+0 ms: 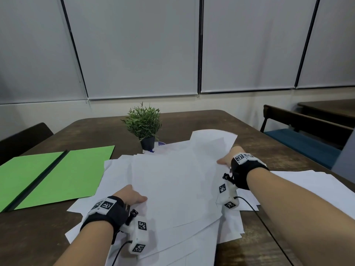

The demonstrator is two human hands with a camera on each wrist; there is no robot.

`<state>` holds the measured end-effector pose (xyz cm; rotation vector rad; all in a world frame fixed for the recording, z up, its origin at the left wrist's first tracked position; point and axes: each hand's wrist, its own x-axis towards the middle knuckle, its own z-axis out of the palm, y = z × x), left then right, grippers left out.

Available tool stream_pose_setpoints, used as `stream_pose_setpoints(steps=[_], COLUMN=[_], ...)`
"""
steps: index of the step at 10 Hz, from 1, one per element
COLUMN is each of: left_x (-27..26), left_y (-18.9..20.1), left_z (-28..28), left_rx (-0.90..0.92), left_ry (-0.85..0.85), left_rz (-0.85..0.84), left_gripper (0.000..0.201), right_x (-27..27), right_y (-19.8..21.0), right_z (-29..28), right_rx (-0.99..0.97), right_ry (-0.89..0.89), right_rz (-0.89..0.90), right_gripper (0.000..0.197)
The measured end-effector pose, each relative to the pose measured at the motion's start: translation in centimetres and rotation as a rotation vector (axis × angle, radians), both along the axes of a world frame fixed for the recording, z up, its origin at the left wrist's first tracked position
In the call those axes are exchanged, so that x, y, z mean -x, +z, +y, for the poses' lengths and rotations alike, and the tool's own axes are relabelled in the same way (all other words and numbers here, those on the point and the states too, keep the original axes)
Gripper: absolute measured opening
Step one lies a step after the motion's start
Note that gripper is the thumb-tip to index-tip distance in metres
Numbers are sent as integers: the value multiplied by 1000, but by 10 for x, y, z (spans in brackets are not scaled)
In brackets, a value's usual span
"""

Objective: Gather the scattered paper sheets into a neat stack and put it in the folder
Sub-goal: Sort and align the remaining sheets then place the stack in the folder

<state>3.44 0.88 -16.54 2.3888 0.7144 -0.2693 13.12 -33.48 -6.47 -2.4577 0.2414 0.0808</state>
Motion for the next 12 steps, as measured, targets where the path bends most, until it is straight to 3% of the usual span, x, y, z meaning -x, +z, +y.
stream_pose_setpoints(steps=[2,3,4,6,8,10,11,12], left_x=[4,4,5,8,4,11,22,27], left_y=[1,2,2,4,-1,5,16,20], left_z=[-1,-2,-5,-3,-2,-2,-6,-3], left_rx=[7,9,34,52,283,655,790,773], left_ry=[-4,-34,-34,6,91,293,318,260], left_rz=[7,18,4,7,-98,-216,-159,-122], left_gripper=[73,72,80,70,47,66,80,102], right_x=[-15,-18,-15,-2,22,24,14,1], right_y=[46,74,109,171,227,238,221,183], right_z=[-18,-19,-14,8,31,51,55,59], right_rx=[-212,-279,-281,-368,-494,-665,-644,-643], right_ry=[-61,-33,12,114,230,282,250,230], right_rz=[-306,-441,-592,-803,-971,-952,-892,-791], right_gripper=[39,28,26,29,31,33,30,32])
